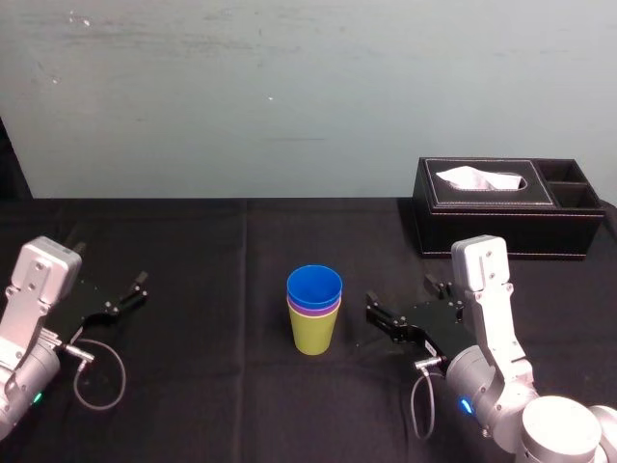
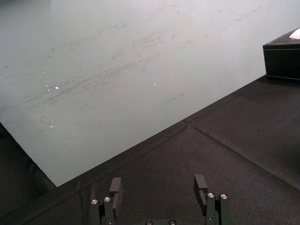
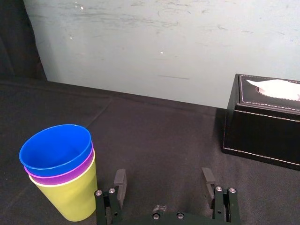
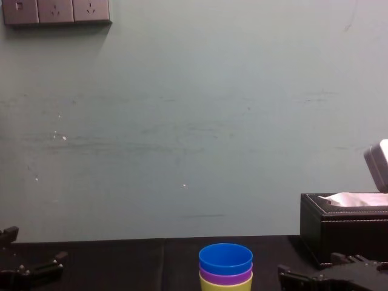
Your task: Stack the three plastic cups sequentially using one hand.
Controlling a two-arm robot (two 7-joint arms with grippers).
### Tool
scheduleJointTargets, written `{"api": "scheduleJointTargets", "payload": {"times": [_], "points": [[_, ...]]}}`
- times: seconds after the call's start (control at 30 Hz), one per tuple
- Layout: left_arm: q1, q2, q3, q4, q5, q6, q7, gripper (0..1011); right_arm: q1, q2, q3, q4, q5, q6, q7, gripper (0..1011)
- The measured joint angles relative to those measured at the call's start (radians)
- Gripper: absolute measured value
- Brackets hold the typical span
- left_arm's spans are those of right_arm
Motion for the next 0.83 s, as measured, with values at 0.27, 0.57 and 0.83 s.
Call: {"api": "scheduleJointTargets", "payload": {"times": [0.27, 0.57, 0.83], "points": [[0.0, 0.0, 0.0, 0.0, 0.0, 0.0, 0.0, 1000, 0.0, 0.0, 0.0, 0.0, -0.001, 0.0, -0.001, 1003], [0.0, 0.0, 0.0, 0.0, 0.0, 0.0, 0.0, 1000, 0.0, 0.0, 0.0, 0.0, 0.0, 0.0, 0.0, 1003], [0.0, 0.0, 0.0, 0.0, 0.0, 0.0, 0.0, 1000, 0.0, 0.0, 0.0, 0.0, 0.0, 0.0, 0.0, 1003]]}}
